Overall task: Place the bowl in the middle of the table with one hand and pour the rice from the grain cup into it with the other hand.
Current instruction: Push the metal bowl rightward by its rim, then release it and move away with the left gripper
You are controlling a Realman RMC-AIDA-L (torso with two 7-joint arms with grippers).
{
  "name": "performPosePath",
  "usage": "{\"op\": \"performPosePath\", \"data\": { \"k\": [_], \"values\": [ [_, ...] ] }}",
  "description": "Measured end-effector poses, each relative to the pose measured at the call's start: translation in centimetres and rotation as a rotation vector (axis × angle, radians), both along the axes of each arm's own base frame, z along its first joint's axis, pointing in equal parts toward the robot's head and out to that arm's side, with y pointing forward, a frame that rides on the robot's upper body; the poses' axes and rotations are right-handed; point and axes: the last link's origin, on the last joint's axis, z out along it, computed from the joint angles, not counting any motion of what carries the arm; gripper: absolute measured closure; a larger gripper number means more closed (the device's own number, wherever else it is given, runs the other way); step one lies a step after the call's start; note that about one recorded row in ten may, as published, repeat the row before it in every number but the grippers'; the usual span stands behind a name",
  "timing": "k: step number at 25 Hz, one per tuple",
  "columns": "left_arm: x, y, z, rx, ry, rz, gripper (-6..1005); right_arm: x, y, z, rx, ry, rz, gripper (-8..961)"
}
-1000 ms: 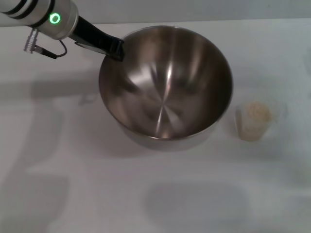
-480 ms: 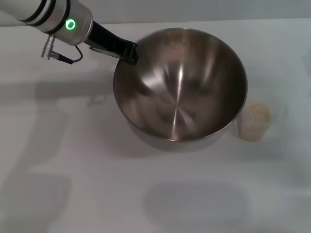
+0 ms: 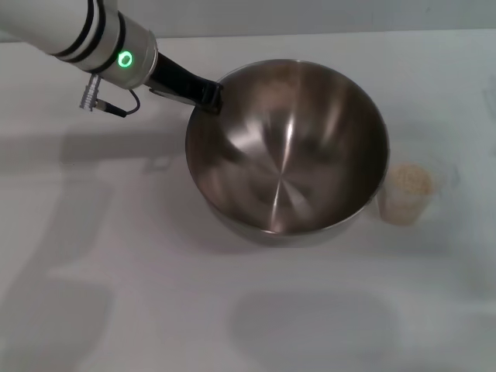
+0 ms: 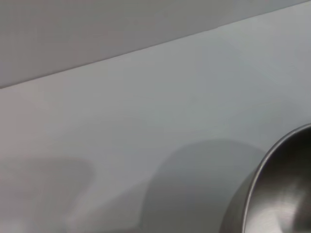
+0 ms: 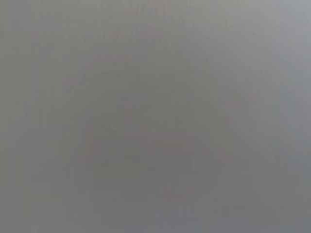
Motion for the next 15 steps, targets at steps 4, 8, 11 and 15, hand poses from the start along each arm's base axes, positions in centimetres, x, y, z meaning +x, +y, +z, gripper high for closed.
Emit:
{"op": "performPosePath", "data": {
  "k": [4,8,11,15],
  "values": [
    [-0.46,-0.01,-0.41,0.003,0.012,0.002,923,0.09,-0.09,0.0,0.0,0.0,-0.003,202],
    [-0.73,-0.06,-0.65,0.004,0.019,0.001,919,0.16,-0.17,-0.01,0.0,0.0,-0.005,202],
    [-0.96,-0.05,-0.7,0.006,0.028,-0.007,917,0.2,-0.25,-0.02,0.001,0.0,-0.005,202],
    [-1.14,-0.02,-0.68,0.012,0.031,-0.007,913,0.2,-0.28,-0.04,0.002,0.001,-0.005,202]
  ]
}}
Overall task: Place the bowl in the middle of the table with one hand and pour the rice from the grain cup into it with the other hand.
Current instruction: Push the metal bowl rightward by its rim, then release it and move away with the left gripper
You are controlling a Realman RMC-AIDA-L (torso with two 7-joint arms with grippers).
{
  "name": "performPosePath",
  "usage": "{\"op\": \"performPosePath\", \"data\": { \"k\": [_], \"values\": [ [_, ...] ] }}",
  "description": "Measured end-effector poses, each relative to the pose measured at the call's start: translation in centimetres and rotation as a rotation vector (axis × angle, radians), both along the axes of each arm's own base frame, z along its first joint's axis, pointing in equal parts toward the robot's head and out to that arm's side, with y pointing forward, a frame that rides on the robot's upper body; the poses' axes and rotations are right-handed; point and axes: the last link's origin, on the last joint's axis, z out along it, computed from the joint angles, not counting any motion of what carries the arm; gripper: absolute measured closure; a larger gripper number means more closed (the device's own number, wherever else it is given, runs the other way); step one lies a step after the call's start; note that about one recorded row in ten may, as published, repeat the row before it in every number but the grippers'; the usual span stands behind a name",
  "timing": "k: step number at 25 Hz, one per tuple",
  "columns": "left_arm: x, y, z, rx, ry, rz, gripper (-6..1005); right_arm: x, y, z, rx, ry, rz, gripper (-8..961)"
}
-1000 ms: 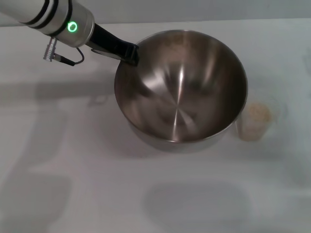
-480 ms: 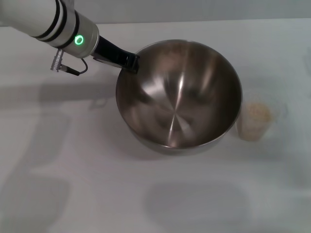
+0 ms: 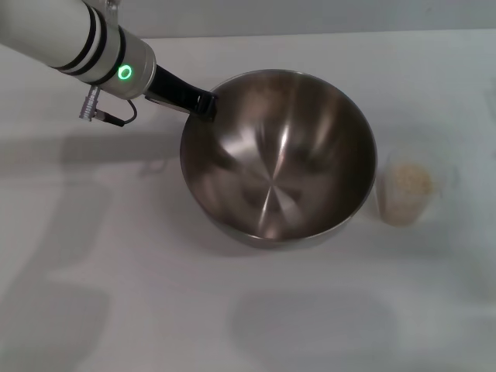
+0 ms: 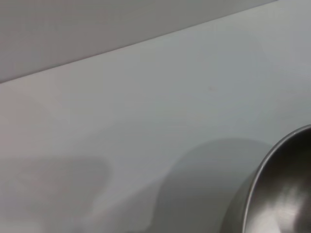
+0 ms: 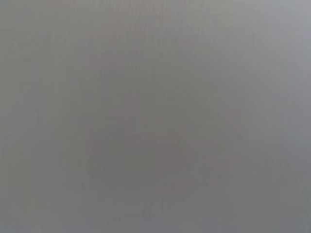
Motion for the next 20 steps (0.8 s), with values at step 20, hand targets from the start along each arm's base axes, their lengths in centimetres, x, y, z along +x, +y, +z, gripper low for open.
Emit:
{"op": "performPosePath", "data": {
  "k": [20],
  "values": [
    [-0.65,0.37,0.37,0.029,0.001,-0.002,895,-0.08,-0.03,-0.03,0.002,0.003,0.004,201]
  ]
}}
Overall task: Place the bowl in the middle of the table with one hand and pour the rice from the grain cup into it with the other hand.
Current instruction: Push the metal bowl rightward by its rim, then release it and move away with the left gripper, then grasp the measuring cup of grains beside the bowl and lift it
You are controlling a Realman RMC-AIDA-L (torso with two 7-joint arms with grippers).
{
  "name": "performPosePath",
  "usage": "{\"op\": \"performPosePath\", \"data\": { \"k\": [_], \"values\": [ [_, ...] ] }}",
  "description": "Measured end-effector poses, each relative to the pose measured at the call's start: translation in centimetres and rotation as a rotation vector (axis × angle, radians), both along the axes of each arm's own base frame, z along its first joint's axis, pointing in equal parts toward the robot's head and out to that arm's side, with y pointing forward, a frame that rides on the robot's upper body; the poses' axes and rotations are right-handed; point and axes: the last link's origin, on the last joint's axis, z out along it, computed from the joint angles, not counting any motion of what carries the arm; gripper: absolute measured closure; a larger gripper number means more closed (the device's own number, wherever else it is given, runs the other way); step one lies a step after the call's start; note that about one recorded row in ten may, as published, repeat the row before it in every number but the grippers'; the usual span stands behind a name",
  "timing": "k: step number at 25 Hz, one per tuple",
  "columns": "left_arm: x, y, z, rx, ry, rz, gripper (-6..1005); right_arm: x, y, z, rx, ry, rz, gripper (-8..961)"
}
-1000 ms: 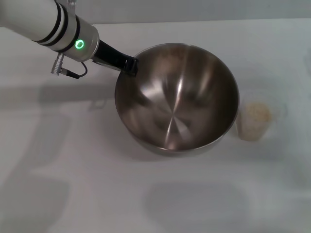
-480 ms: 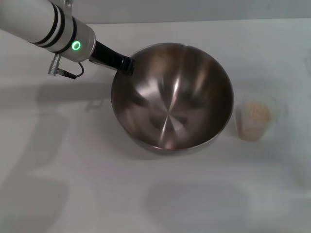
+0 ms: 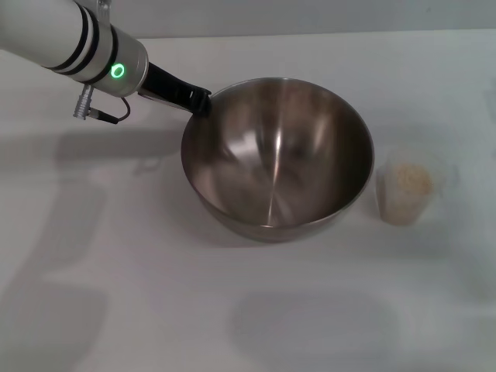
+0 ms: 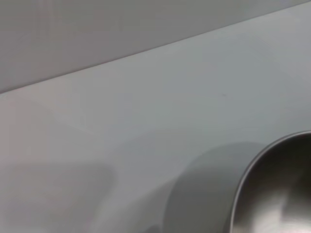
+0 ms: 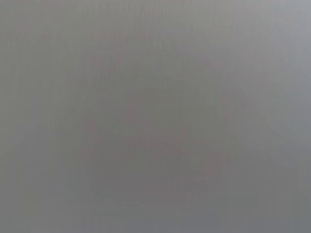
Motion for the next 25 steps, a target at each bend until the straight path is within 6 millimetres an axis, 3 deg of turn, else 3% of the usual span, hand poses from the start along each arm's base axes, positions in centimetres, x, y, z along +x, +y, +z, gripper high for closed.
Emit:
{"op": "performPosePath", "data": {
  "k": [7,17,25],
  "values": [
    [-0.1,0.4,0.8,0.039,-0.019,-0.001,888,0.0,0.1,0.0,-0.003,0.001,-0.001,202],
    [1.7,0.9,4.0,0.123,-0.227,-0.076,848,-0.1,0.1,0.0,-0.001,0.0,0.002,202],
    [-0.7,2.6,6.8,0.458,-0.288,-0.208,775,0.0,0.2,0.0,-0.004,-0.002,-0.001,201]
  ]
}}
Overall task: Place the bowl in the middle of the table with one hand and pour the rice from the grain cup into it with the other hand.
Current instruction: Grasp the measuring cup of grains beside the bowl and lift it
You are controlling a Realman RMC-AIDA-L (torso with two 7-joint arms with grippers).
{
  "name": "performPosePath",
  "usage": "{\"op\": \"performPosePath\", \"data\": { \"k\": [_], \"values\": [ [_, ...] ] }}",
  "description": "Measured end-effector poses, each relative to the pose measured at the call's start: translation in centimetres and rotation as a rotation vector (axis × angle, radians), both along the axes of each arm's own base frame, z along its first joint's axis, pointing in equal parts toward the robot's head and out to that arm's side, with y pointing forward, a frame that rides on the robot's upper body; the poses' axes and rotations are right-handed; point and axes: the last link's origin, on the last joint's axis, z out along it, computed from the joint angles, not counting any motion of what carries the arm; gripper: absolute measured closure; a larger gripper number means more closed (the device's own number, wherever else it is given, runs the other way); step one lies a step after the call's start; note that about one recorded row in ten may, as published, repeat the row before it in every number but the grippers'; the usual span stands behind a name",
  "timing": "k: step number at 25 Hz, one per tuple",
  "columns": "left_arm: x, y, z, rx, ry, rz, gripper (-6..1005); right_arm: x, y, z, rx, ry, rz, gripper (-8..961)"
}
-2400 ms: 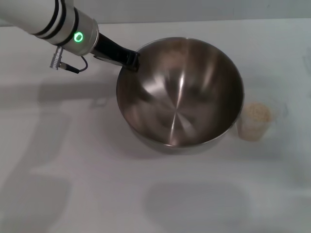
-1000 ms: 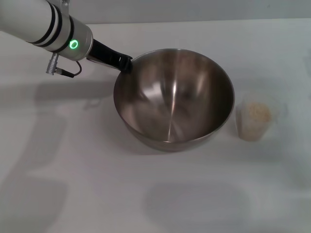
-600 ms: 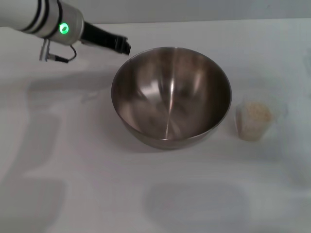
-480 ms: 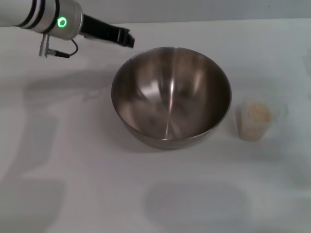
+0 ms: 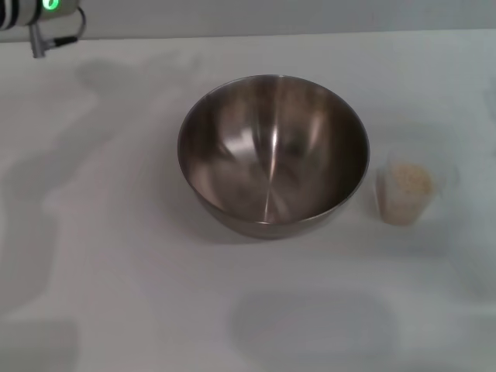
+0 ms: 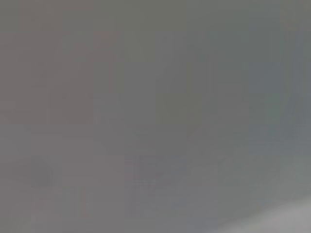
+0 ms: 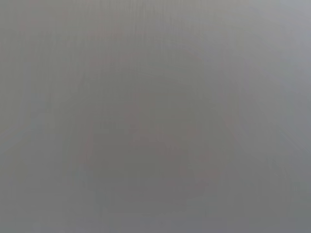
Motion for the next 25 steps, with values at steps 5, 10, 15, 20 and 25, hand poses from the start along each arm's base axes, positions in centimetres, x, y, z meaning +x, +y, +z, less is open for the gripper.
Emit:
{"op": "performPosePath", "data": {
  "k": [5,10,15,20,25],
  "values": [
    [-1.8,0.3,3.1,0.341,0.094,-0.037,607,0.1,0.0,0.1,0.002,-0.004,-0.001,201],
    [-1.2,-1.1,5.0,0.691,0.31,-0.111,572,0.3,-0.1,0.3,0.003,-0.014,-0.009,202],
    [-0.2,-4.4,4.0,1.027,0.511,-0.258,572,0.4,-0.1,0.4,0.004,-0.018,-0.013,201],
    [-1.1,-6.7,1.8,1.113,0.318,-0.33,569,0.6,-0.2,0.3,0.003,-0.013,-0.022,201],
    [-3.4,-7.6,0.7,0.981,-0.062,-0.283,567,0.7,-0.2,0.0,-0.007,0.001,-0.036,202]
  ]
}}
